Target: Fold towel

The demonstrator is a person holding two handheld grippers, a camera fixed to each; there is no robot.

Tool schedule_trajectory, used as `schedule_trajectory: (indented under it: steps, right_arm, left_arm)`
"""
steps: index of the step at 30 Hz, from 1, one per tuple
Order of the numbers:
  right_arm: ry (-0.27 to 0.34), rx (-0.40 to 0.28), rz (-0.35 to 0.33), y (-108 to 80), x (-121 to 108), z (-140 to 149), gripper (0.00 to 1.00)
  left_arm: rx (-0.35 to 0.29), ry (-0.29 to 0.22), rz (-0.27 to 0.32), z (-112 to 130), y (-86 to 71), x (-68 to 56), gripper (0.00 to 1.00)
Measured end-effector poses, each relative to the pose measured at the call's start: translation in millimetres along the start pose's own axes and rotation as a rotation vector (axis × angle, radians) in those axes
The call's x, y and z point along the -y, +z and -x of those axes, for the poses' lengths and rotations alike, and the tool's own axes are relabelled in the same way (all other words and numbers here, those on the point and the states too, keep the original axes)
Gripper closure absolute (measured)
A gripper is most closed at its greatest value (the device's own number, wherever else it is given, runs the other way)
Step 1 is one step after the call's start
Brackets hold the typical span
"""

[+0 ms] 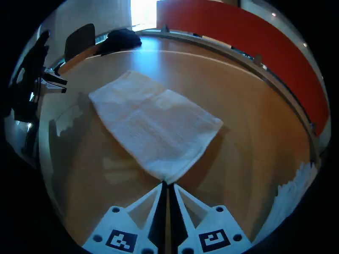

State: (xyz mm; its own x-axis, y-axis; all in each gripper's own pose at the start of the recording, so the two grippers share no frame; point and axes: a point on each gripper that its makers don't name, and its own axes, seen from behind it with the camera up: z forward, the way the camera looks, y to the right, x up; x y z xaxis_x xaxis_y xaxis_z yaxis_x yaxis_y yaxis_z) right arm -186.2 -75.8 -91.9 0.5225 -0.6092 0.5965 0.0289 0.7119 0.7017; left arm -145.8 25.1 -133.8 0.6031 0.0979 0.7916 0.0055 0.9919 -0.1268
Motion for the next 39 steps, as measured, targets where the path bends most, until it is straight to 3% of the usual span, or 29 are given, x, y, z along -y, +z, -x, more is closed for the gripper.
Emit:
schedule_trajectory:
  steps: [12,24,39]
  right_arm:
    - [-0.02,-0.087,0.061,-33.0,-3.1,-39.2,0.95]
    - [-0.09,-0.172,0.127,-74.7,-13.5,-88.3,0.95]
    - [-0.133,-0.205,0.135,-88.0,-11.7,-115.7,0.94]
  left_arm:
    - [-0.012,-0.004,-0.005,-4.7,-4.0,3.9,0.15]
    - [-0.034,-0.018,-0.005,-12.7,-11.7,4.2,0.15]
    - [-0.049,-0.023,-0.003,-16.2,-18.5,1.4,0.15]
